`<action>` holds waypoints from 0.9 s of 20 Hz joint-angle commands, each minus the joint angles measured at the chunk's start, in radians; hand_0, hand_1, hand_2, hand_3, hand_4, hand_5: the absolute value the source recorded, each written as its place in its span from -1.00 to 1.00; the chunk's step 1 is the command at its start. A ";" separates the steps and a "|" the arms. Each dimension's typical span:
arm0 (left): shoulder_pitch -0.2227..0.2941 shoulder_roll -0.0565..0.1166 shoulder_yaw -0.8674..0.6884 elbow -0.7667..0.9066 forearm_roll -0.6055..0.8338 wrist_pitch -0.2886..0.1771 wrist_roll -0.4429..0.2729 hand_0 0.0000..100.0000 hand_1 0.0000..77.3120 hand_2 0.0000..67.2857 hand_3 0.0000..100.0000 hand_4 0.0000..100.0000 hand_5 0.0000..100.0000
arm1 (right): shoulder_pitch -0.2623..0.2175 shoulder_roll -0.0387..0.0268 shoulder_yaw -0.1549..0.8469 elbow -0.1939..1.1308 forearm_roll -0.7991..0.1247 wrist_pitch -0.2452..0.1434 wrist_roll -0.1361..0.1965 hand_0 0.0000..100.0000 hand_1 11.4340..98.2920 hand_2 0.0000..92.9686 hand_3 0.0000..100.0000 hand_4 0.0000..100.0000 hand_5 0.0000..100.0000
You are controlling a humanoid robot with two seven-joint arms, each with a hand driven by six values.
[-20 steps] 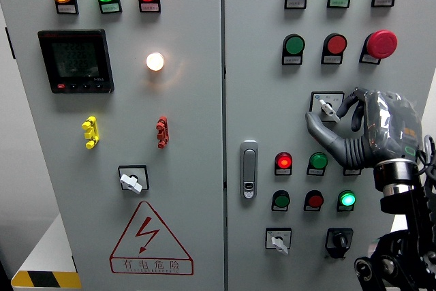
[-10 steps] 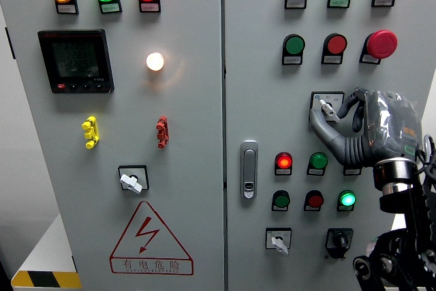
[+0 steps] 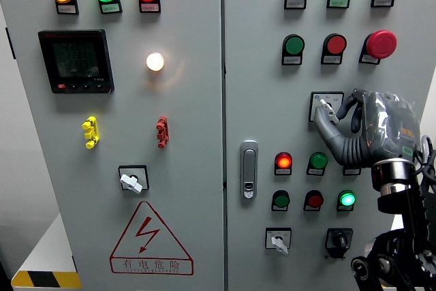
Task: Rotate and turn off gray switch
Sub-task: 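Twist the white switch knob with the right hand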
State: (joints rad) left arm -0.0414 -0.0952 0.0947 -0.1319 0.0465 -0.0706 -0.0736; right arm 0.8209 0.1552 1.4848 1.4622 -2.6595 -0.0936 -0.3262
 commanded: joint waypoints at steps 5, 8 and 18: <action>0.000 -0.001 0.000 0.000 0.001 0.000 0.000 0.77 -1.00 -0.60 -0.63 -0.84 -0.78 | 0.006 0.0013 -0.001 0.000 0.001 0.000 -0.002 0.20 -0.42 0.58 0.97 0.94 1.00; 0.000 0.000 0.000 0.000 0.000 0.000 0.000 0.77 -1.00 -0.60 -0.63 -0.84 -0.78 | 0.006 0.0013 -0.001 0.000 0.001 -0.002 -0.002 0.24 -0.42 0.59 0.97 0.94 1.00; 0.000 0.000 0.000 0.000 0.001 0.000 0.000 0.77 -1.00 -0.60 -0.63 -0.84 -0.78 | 0.006 0.0013 -0.003 0.000 0.000 -0.002 -0.004 0.31 -0.41 0.63 1.00 0.94 1.00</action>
State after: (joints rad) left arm -0.0414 -0.0953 0.0947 -0.1319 0.0474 -0.0706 -0.0736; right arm 0.8268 0.1565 1.4819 1.4618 -2.6598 -0.0952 -0.3297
